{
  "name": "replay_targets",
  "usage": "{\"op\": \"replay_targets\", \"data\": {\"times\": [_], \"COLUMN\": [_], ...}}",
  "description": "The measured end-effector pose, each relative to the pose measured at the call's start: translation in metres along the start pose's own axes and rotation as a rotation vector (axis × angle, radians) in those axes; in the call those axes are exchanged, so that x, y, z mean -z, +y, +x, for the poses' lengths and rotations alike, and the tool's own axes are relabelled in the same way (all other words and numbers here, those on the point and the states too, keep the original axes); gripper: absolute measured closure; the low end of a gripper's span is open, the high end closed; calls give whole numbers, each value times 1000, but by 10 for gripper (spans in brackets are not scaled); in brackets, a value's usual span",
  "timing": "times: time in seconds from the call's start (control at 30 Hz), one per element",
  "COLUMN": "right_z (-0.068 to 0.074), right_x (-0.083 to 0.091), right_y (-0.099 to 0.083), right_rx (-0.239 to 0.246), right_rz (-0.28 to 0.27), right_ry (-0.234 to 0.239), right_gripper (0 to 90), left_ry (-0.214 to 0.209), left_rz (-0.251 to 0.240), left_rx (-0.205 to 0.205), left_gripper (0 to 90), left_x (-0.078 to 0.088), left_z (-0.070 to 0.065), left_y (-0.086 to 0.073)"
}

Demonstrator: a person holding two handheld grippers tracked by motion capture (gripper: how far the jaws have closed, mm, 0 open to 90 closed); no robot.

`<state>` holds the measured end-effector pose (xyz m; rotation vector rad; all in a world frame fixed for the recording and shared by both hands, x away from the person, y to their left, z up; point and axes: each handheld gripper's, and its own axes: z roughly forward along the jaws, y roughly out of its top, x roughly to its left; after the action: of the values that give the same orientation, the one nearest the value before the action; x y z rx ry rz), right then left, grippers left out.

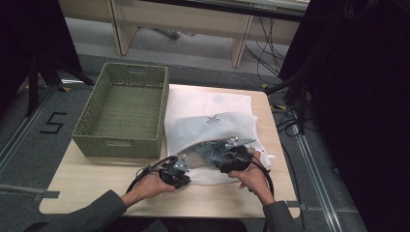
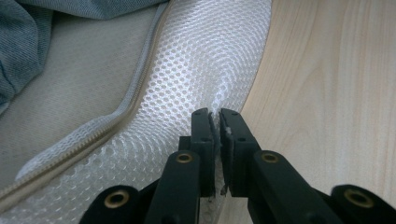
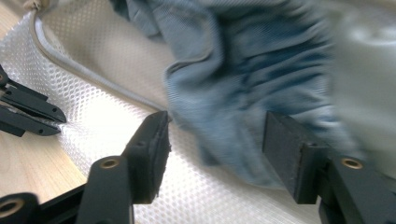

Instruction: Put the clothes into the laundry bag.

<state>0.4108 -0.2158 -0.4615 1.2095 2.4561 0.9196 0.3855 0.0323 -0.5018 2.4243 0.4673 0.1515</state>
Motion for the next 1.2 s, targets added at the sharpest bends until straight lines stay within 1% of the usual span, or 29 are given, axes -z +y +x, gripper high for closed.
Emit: {"op": "replay_targets", "data": {"times": [0.03, 0.07, 0.1, 0.13, 0.17, 0.2, 0.27, 0.3, 0.33, 0.37, 0.4, 0.47, 0.5, 0.53, 0.6, 0.63, 0.73, 0.77, 0.8, 0.87, 0.9, 0.93, 0.97, 1.0, 1.03, 1.07, 1.1, 1.13, 1.2], "right_z": [5, 5, 12, 12, 18, 18, 15, 16, 15, 17, 17, 14, 11, 11, 1, -2, -10, -8, -9, -9, -9, -8, -10, -10, -10, -10, -10, -12, -13], "right_x": [-10, -10, -28, -28, -41, -41, -44, -45, -48, -51, -54, -59, -63, -63, -78, -81, -84, -83, -81, -78, -71, -68, -64, -56, -46, -46, -39, -21, -12], "right_y": [-1, -1, -1, -1, 0, 4, 10, 11, 13, 15, 20, 30, 36, 36, 48, 50, 51, 50, 50, 50, 50, 49, 48, 47, 45, 45, 44, 42, 41], "right_rx": [15, 15, 86, 86, 122, 118, 139, 127, 161, 162, 154, 91, 58, 58, 17, 12, -2, -47, -44, -59, -87, -101, -75, -75, -78, -78, -82, -74, -72], "right_rz": [28, 28, 69, 69, 78, 99, 86, 77, 61, 52, 47, 12, -8, -8, -37, -50, -77, -77, -70, -67, -58, -55, -52, -53, -87, -87, -96, -104, -128], "right_ry": [14, 14, 10, 10, -64, -85, -110, -136, -163, -185, -196, -210, -216, -216, -249, -258, -254, -226, -202, -174, -131, -109, -89, -72, -46, -46, -41, -16, -19], "right_gripper": [419, 419, 414, 414, 523, 579, 667, 692, 706, 718, 724, 736, 737, 737, 739, 738, 730, 692, 664, 628, 593, 571, 555, 530, 491, 491, 481, 478, 477], "left_ry": [0, 0, 1, 1, 4, 4, 4, 3, 2, -4, -4, 3, 4, 4, 9, 9, 9, 6, 6, 6, -2, -7, -2, -7, -16, -16, -19, -36, -36], "left_rz": [-2, -2, -2, -2, 0, 0, 0, -2, 1, 4, 4, -12, 6, 6, 10, -6, -4, 0, 12, 14, 12, -26, -21, 15, 5, 5, 18, 34, 44], "left_rx": [-2, -2, -2, -2, -19, -19, -15, -14, -18, -4, -4, 2, -31, -31, -35, -14, -18, -18, -29, -18, -18, 32, 22, -12, 11, 11, 11, 19, 21], "left_gripper": [837, 837, 838, 840, 842, 845, 850, 853, 857, 860, 863, 868, 869, 869, 869, 869, 868, 865, 864, 861, 856, 854, 851, 845, 835, 830, 830, 804, 785], "left_x": [0, 0, 0, 0, 0, 0, 0, 0, 0, 0, 0, -1, 0, 0, 0, -1, -1, -1, 0, 1, 0, -2, -1, 1, 0, 0, 2, 3, 4], "left_z": [0, 0, 0, 0, 0, 0, 0, -1, 0, -1, -1, -2, -2, -2, -2, -4, -3, -2, -1, -2, -2, -4, -3, 0, -1, -1, 0, 2, 3], "left_y": [0, 0, 0, 0, 0, 0, 0, 0, 0, 1, 1, 1, 2, 2, 2, 1, 1, 1, 2, 2, 2, 1, 1, 1, 1, 1, 1, 2, 2]}}
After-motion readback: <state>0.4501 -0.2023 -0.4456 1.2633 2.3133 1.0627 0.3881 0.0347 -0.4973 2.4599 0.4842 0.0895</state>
